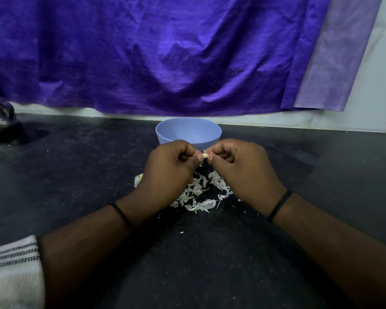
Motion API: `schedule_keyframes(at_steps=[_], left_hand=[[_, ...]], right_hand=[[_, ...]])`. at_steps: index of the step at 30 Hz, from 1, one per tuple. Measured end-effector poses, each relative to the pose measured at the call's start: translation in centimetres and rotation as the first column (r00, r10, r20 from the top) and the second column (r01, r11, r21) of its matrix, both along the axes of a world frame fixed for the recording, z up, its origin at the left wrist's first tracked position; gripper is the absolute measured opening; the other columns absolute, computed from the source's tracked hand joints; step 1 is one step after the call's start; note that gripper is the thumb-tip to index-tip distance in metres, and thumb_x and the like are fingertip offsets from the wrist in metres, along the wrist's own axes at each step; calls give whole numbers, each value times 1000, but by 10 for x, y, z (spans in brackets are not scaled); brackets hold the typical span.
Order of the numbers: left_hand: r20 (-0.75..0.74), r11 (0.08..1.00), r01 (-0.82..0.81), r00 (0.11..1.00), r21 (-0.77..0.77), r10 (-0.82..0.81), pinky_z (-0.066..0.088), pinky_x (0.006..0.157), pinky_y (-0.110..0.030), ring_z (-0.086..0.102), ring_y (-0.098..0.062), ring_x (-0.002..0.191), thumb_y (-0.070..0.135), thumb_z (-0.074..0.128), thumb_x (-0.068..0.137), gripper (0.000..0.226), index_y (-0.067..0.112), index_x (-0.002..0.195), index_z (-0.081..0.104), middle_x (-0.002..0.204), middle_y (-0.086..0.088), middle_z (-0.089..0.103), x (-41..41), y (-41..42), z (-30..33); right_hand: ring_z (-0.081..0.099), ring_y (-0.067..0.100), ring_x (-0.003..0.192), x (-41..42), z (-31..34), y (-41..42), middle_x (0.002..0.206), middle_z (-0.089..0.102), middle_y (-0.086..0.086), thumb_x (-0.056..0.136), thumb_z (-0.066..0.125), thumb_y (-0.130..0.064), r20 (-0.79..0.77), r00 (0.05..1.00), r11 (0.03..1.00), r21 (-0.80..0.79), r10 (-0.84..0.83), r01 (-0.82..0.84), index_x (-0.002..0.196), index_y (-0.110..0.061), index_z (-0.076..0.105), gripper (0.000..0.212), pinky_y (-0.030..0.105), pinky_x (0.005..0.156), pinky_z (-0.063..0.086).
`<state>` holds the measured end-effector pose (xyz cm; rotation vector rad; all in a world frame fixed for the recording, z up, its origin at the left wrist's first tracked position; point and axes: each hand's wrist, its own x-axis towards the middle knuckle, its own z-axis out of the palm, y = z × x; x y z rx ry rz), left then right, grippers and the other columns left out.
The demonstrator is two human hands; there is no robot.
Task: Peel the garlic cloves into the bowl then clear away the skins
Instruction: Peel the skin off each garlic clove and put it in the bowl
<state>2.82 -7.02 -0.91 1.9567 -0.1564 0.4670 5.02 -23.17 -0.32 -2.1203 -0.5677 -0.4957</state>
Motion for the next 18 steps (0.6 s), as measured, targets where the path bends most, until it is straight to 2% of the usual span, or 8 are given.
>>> schedule_keyframes(at_steps=[4, 9, 18], left_hand=[[34, 998, -12, 999, 65, 10, 35, 42, -8, 50, 4, 41, 18, 70, 91, 8, 15, 83, 71, 50, 15, 60, -1, -2, -1], [95, 984, -36, 995, 173, 20, 40, 49, -11, 57, 3, 52, 21, 69, 92, 8, 18, 85, 70, 61, 12, 62, -3, -1, 0], [110, 979, -52, 993, 198, 31, 42, 54, -12, 60, 3, 59, 25, 67, 92, 7, 21, 88, 72, 62, 14, 63, 0, 0, -1]], right_hand=[[65, 0, 69, -2, 1, 0, 75, 71, -12, 87, 69, -18, 38, 999, 999, -39, -36, 37, 90, -20, 76, 8, 23, 65, 56], [64, 6, 70, -2, 1, 2, 77, 69, -11, 86, 67, -21, 86, 995, 992, -108, -49, 58, 90, -23, 73, 7, 39, 67, 57], [64, 13, 82, 3, -2, 2, 89, 69, -5, 92, 63, -25, 152, 987, 982, -174, -46, 73, 98, -21, 70, 9, 42, 73, 54]])
